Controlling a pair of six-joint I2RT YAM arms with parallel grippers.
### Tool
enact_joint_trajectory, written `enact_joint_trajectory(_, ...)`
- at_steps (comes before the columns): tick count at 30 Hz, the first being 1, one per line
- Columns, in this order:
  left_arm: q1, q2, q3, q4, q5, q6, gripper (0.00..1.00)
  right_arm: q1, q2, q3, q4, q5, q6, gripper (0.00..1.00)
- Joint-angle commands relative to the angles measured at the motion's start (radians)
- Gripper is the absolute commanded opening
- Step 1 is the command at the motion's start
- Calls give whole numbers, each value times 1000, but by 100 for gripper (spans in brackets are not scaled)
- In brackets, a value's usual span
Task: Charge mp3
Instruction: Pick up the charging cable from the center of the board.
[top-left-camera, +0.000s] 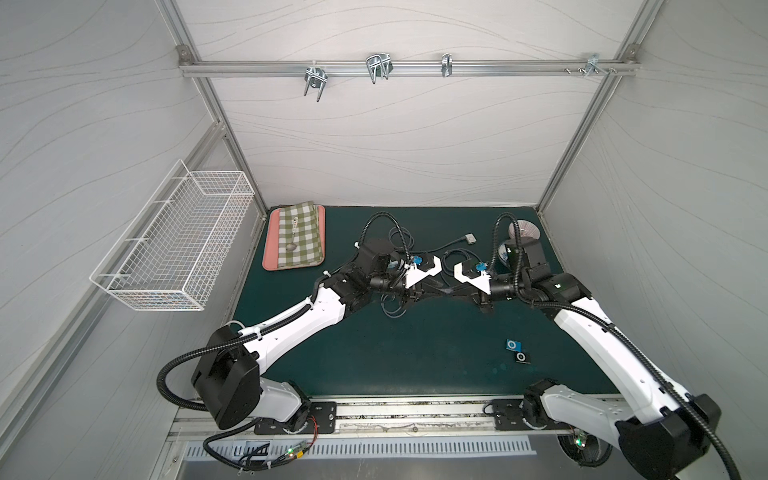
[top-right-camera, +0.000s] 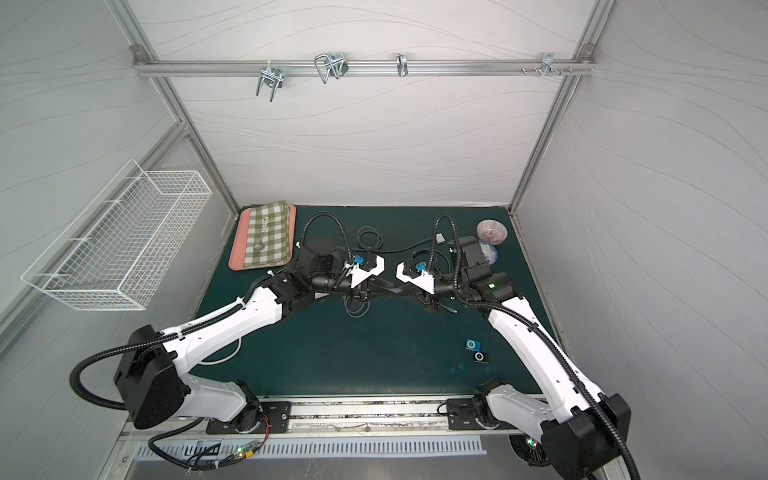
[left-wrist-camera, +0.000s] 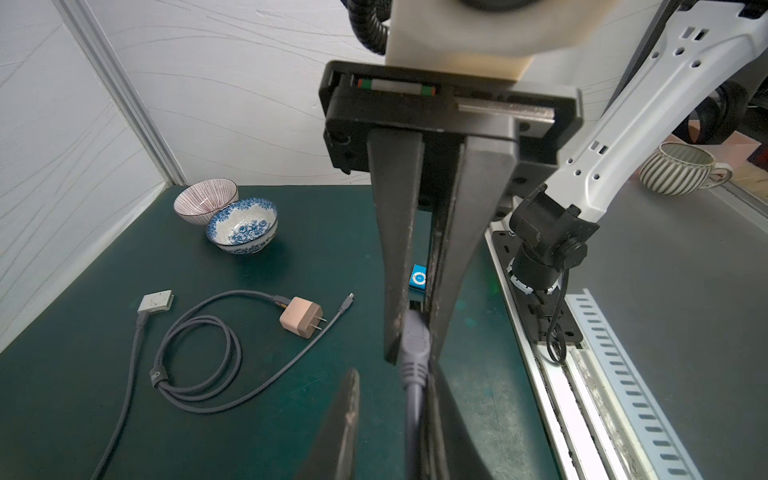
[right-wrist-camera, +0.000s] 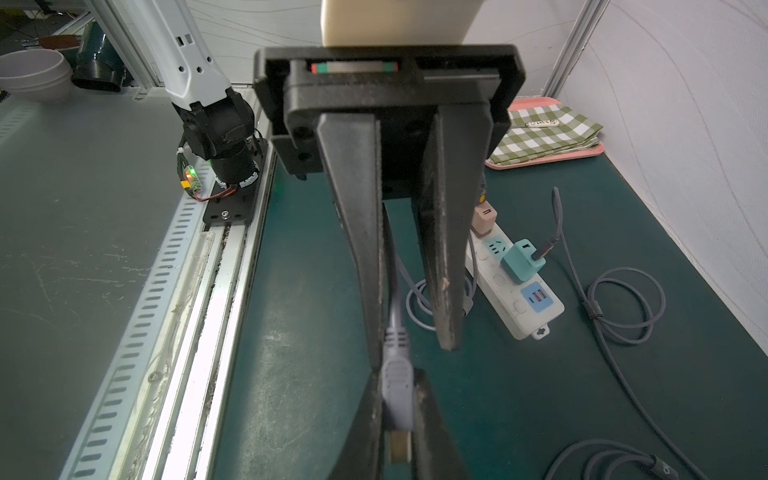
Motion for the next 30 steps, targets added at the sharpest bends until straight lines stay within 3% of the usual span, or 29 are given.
enact_joint_trajectory(1, -7, -19, 29, 84, 27, -8, 16, 3, 7, 28, -1, -48, 1, 4)
enact_joint_trajectory(20, -12, -7, 28, 30, 35, 33, 0, 1, 0, 42, 20, -37, 21, 6)
enact_joint_trajectory(24, -11, -14, 25, 27, 20, 43, 0, 0, 4, 42, 25, -32, 30, 12)
enact_joint_trajectory(27, -11, -25, 21, 32, -2, 53, 0, -5, 7, 33, 25, -9, 39, 32)
enact_joint_trajectory(30, 2, -37, 15, 22, -16, 64, 0, -30, 1, 19, 32, -4, 59, 40)
